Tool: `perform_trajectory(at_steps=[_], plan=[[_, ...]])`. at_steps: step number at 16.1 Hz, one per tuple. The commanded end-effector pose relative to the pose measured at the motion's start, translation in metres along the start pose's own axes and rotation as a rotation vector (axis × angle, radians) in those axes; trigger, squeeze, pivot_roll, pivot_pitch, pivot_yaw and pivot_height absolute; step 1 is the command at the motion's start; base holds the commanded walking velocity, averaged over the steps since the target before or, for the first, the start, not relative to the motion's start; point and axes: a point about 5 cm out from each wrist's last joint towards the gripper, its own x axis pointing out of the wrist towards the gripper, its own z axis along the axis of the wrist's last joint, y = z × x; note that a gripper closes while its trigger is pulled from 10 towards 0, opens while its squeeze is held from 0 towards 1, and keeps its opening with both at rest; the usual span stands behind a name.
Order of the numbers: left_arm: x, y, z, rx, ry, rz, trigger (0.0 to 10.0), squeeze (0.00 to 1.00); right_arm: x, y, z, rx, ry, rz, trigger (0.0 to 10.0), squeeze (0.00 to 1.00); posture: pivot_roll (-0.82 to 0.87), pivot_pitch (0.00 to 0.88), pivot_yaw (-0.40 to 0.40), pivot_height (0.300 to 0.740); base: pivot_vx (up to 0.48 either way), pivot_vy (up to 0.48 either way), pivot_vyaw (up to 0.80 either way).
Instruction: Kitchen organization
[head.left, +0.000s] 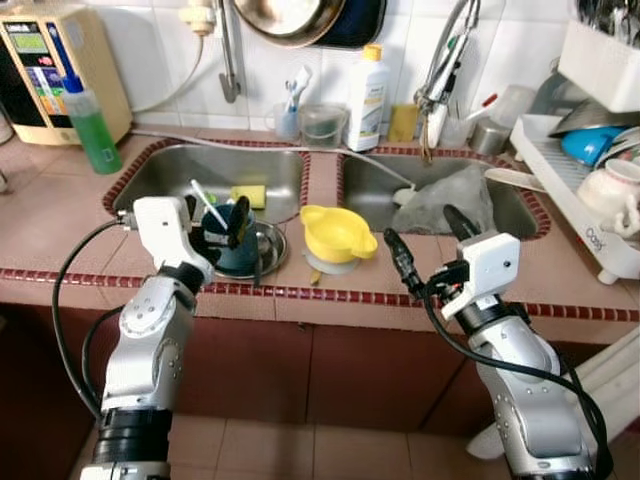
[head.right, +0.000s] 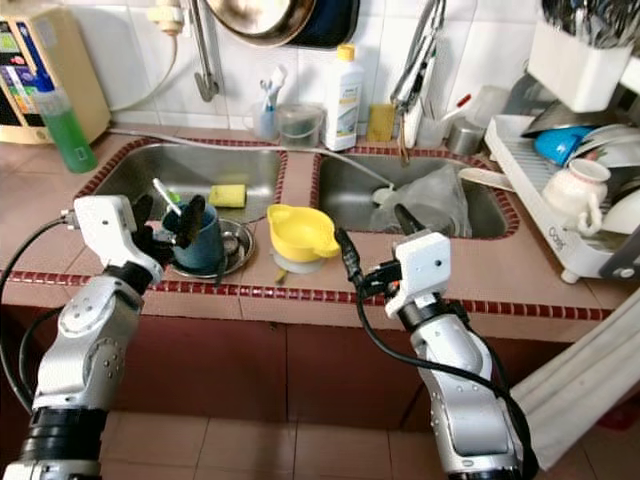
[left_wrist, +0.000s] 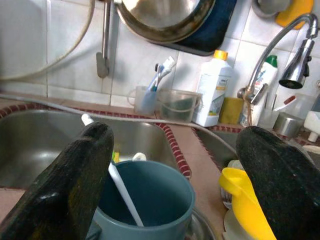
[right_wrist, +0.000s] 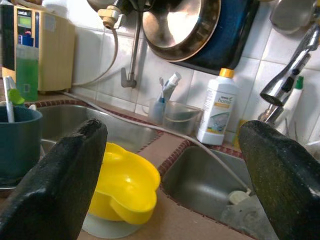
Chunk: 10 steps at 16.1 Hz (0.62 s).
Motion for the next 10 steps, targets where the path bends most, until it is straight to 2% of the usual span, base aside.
perform_trajectory(at_steps=[1,2,6,10], plan=[[0.008,-0.005,0.004,0.027,0.031,-0.006,10.0,0.0,0.001,0.002,0.009,0.026,-0.021,0.029,10.0,0.0,-0.03,0.013,0.006,0.74,0.0,0.0,0.0],[0.011,-0.003,0.001,0.055,0.067,0.013,10.0,0.0,0.002,0.003,0.011,0.045,-0.02,0.046,10.0,0.0,-0.03,0.017,0.007,0.74,0.0,0.0,0.0],[0.019,0.001,-0.011,0.044,0.169,0.08,10.0,0.0,-0.002,0.011,0.011,0.056,0.018,0.151,10.0,0.0,-0.04,0.028,0.016,0.74,0.0,0.0,0.0],[0.031,-0.002,-0.003,0.033,0.166,0.098,10.0,0.0,-0.008,0.014,0.024,0.1,0.009,0.219,10.0,0.0,-0.06,0.051,0.027,0.74,0.0,0.0,0.0]])
